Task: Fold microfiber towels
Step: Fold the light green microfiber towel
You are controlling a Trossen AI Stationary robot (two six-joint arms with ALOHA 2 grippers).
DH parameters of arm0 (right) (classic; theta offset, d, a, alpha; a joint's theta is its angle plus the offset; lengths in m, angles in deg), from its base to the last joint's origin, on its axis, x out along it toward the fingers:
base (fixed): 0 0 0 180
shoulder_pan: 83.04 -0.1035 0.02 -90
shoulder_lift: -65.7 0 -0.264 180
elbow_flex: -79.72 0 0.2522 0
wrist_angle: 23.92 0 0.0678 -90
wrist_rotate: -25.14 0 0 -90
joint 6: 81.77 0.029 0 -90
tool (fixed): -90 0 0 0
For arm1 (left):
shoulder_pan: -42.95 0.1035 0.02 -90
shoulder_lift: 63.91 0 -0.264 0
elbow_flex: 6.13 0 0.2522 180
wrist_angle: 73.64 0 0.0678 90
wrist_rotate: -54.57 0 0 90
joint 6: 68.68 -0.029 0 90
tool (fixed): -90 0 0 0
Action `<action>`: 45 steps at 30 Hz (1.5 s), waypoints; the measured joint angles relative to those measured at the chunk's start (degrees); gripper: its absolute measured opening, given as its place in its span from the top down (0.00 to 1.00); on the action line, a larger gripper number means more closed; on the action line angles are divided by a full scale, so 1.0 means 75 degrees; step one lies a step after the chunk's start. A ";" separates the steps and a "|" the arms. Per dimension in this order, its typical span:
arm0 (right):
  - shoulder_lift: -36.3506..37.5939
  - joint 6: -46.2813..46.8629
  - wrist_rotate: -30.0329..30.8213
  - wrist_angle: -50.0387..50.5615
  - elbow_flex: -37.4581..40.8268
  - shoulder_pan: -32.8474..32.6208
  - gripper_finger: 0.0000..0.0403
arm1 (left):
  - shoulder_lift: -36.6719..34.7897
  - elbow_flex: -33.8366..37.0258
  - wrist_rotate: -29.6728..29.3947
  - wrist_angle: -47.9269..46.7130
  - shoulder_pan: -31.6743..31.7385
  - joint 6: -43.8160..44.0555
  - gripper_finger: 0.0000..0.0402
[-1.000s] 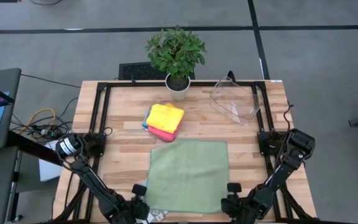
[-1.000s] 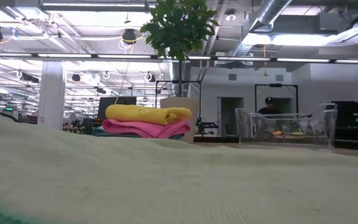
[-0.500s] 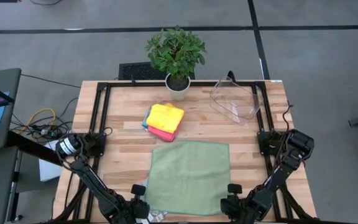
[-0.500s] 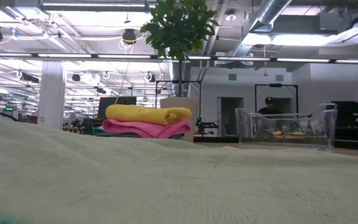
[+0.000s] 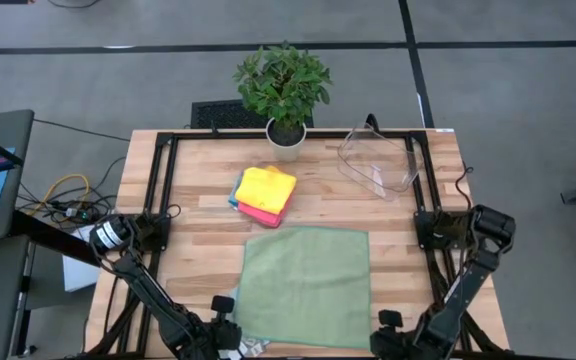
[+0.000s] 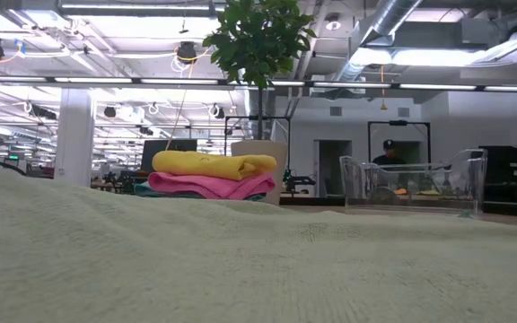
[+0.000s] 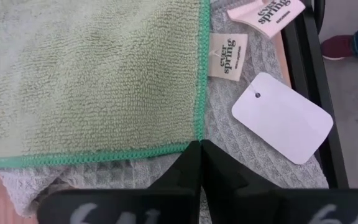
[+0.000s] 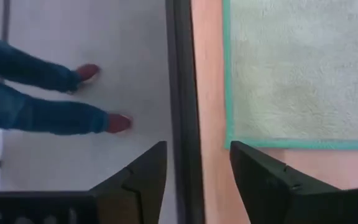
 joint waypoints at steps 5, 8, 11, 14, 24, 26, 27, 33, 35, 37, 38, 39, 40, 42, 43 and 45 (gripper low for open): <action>-0.0099 -0.0427 0.0101 0.0179 -0.0006 0.0207 0.50 | -0.0003 0.0000 -0.0005 0.0003 0.0001 0.0088 1.00; -0.0251 -0.0889 0.0107 0.0014 -0.0007 0.0342 0.48 | -0.0003 0.0000 -0.0007 0.0000 0.0023 0.0088 1.00; -0.0460 -0.1047 -0.0020 -0.0099 -0.0012 0.0337 0.46 | -0.0003 0.0000 -0.0010 0.0000 0.0050 0.0088 1.00; -0.0622 -0.1020 -0.0090 -0.0071 -0.0009 0.0330 0.46 | -0.0003 0.0000 -0.0010 -0.0003 0.0059 0.0095 1.00; -0.0737 -0.0823 -0.0038 0.0467 -0.0053 0.0221 0.62 | -0.0006 0.0000 -0.0010 -0.0026 0.0091 0.0094 1.00; -0.0740 -0.0846 -0.0030 0.0501 -0.0046 0.0224 0.68 | -0.0006 0.0000 -0.0010 -0.0027 0.0094 0.0099 1.00; -0.0740 -0.0888 -0.0029 0.0529 -0.0052 0.0224 0.71 | -0.0006 0.0000 -0.0010 -0.0029 0.0094 0.0102 1.00; -0.0748 -0.0980 -0.0026 0.0614 -0.0064 0.0233 0.87 | -0.0006 0.0001 -0.0007 -0.0026 0.0088 0.0238 1.00; -0.0746 -0.0904 -0.0040 0.0673 -0.0112 0.0233 0.92 | -0.0006 0.0000 0.0011 -0.0027 0.0088 0.0380 1.00; -0.0764 -0.0870 -0.0107 0.0848 -0.0286 0.0263 0.96 | -0.0008 0.0000 0.0115 -0.0029 0.0089 0.0637 1.00; -0.0782 -0.0870 -0.0186 0.0993 -0.0410 0.0275 0.97 | -0.0020 0.0000 0.0168 -0.0029 0.0091 0.0784 1.00; -0.0805 -0.0873 -0.0259 0.1137 -0.0537 0.0280 0.97 | -0.0033 0.0000 0.0223 -0.0028 0.0091 0.0934 1.00; -0.0817 -0.0895 -0.0323 0.1271 -0.0657 0.0278 0.97 | -0.0049 0.0000 0.0280 -0.0024 0.0091 0.1087 1.00; -0.0824 -0.0899 -0.0344 0.1482 -0.0906 0.0265 0.95 | -0.0115 0.0000 0.0338 -0.0027 0.0088 0.1344 1.00; -0.0821 -0.0865 -0.0337 0.1556 -0.1041 0.0261 0.94 | -0.0164 0.0000 0.0388 -0.0029 0.0086 0.1454 1.00; -0.0810 -0.0712 -0.0291 0.1845 -0.1254 0.0210 0.93 | -0.0311 0.0000 0.0411 -0.0032 0.0085 0.1587 1.00</action>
